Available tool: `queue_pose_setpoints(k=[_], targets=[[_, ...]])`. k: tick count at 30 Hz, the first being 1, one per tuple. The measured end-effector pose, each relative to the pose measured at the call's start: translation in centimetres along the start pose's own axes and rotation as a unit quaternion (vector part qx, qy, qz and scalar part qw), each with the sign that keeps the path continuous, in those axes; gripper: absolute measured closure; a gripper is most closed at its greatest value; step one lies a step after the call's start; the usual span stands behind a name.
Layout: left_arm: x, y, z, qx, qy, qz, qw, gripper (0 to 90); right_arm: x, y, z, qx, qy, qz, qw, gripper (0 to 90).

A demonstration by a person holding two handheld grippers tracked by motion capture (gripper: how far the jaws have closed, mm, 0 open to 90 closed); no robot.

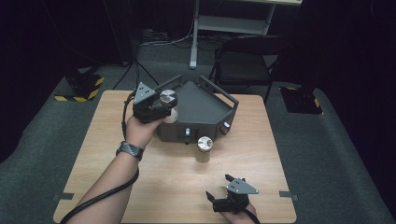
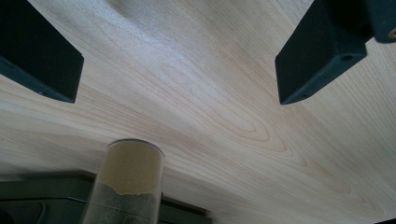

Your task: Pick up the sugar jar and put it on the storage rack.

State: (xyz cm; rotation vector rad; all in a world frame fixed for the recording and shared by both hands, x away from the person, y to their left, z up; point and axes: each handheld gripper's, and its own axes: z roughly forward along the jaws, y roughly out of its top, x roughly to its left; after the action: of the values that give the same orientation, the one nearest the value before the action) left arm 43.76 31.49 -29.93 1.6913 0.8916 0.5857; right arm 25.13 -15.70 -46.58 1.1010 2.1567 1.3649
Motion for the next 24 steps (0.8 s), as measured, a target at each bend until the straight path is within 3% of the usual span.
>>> queue_pose_setpoints(k=[3,8,24], targets=[[0.4,-0.1,0.6,-0.001,-0.002,-0.003,1.0,34.7,0.0,0.0,0.0,-0.001,0.0,0.001,1.0,0.8],[0.4,0.1,1.8,0.008,0.007,0.009,0.9999,34.7,-0.1,0.0,0.0,-0.001,0.001,0.005,1.0,0.8],[0.6,-0.3,5.4,0.019,0.014,0.001,0.9997,34.7,-0.2,-0.2,-0.1,-0.006,0.003,0.007,1.0,0.8]])
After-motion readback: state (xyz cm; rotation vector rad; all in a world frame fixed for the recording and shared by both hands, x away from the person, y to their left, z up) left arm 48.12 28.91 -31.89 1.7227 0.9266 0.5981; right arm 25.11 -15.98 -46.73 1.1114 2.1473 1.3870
